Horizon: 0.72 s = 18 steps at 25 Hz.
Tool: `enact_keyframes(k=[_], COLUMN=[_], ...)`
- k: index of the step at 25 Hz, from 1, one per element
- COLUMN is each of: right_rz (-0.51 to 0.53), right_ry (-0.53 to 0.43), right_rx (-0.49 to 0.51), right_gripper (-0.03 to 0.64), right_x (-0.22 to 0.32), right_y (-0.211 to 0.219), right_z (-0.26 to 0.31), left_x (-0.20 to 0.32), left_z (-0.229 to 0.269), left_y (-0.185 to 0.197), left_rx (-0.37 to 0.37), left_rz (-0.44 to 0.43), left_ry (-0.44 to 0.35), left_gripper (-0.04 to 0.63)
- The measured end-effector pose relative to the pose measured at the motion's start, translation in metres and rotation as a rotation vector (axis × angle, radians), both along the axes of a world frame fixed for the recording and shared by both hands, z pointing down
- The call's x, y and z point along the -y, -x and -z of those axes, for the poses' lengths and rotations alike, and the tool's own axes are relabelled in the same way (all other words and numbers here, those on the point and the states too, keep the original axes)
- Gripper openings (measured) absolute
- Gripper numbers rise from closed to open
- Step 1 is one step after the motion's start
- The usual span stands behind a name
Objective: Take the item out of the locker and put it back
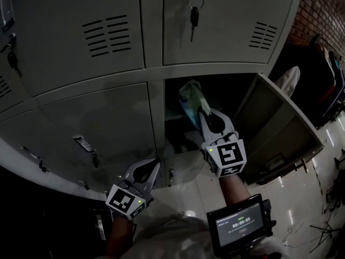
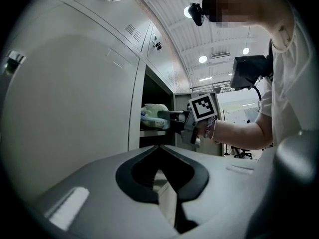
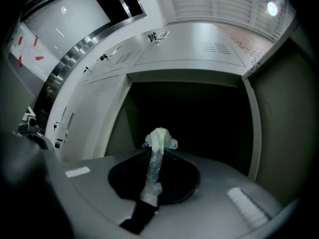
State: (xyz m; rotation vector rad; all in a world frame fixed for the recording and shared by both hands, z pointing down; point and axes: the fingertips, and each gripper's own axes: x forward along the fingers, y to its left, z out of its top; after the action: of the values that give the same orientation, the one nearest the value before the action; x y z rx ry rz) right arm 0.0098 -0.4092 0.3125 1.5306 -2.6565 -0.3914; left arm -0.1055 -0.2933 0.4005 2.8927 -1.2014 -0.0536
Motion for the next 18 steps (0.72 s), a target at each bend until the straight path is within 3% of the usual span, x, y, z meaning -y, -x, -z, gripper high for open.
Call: enact_keyframes(k=[10,18], right_rz=[-0.004,0.038], right_ry=[0.018,0.088], right_rx=[0.018,0.010], right_gripper=[0.002,0.003], right_x=[-0.099,-0.176], right_y=[-0.014,-0.043], right_z=[-0.026,-0.062], left_x=[-0.030,-0.083], left_z=[-0.003,0.000], left_y=[0.010,-0.008], left_rx=[-0.020,-0.027], left_rz=[-0.002,0.067], left_ry=[0.004,0.002], left_gripper=[-0.025,-0.026])
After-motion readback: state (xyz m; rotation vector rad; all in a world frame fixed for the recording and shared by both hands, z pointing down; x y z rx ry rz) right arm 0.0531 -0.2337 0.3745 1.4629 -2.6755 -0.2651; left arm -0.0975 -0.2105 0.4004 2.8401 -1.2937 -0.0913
